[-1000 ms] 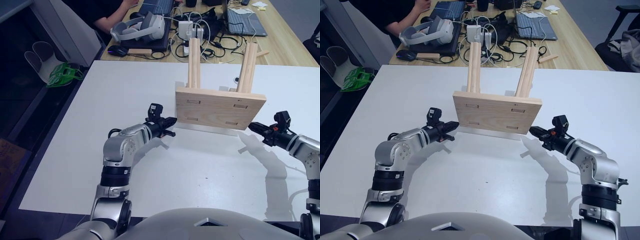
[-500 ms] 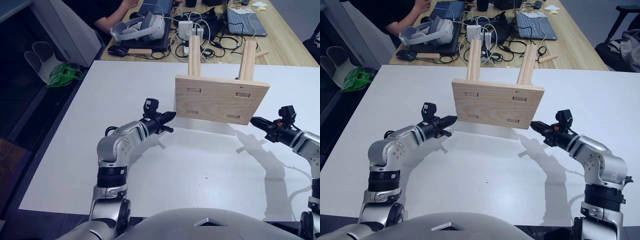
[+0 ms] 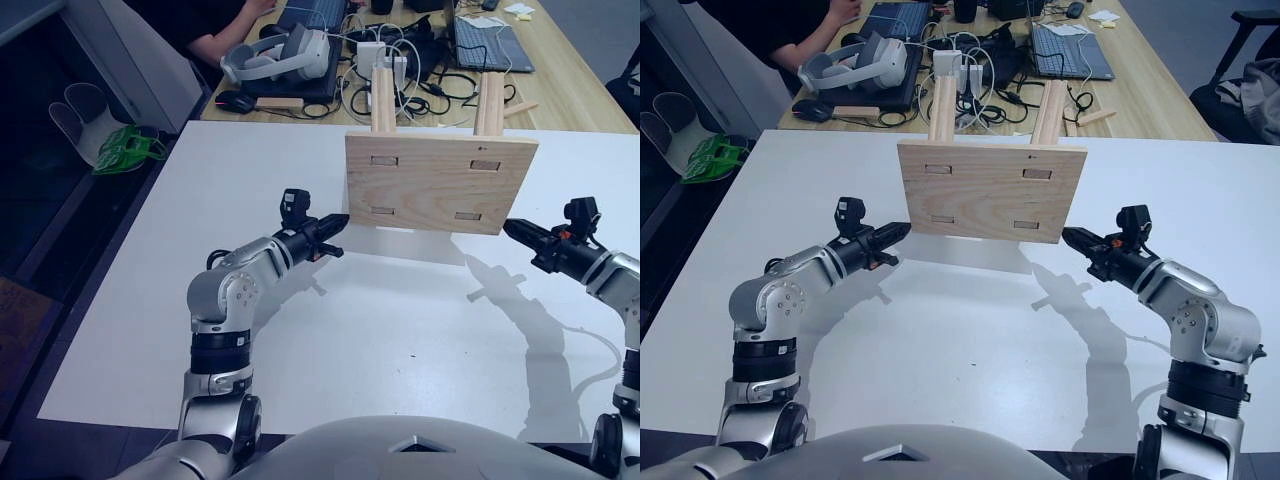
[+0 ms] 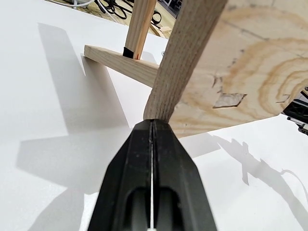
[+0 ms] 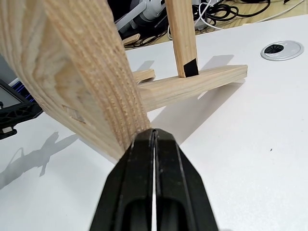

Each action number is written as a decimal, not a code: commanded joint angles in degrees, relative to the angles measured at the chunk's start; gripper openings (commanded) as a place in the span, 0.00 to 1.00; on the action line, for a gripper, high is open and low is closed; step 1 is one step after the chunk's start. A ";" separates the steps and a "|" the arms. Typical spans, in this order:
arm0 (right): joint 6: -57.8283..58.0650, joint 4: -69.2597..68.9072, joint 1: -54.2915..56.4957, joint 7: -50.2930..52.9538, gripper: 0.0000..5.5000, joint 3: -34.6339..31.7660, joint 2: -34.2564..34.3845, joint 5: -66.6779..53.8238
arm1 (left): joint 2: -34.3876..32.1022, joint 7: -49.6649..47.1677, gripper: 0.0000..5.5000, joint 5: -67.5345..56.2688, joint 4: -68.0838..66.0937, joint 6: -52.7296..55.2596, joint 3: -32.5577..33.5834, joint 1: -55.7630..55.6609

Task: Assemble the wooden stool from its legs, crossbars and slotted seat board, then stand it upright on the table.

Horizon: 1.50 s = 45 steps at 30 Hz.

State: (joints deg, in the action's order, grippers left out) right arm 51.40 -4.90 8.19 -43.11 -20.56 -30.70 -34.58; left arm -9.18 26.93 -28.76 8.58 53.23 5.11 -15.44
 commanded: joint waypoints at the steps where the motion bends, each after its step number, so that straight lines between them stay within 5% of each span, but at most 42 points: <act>1: 1.37 -4.17 4.09 -2.87 0.01 3.00 3.53 -6.98 | 4.05 5.38 0.00 -6.66 2.67 0.63 -4.04 -3.88; 45: 4.30 -7.45 10.67 2.43 0.01 0.54 6.11 -13.43 | 5.67 2.41 0.00 -15.48 3.85 -0.91 1.37 -7.83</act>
State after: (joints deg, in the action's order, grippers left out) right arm 53.77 -8.18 14.12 -37.13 -24.46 -28.04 -40.79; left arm -8.60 26.46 -38.37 10.58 50.17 11.84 -19.16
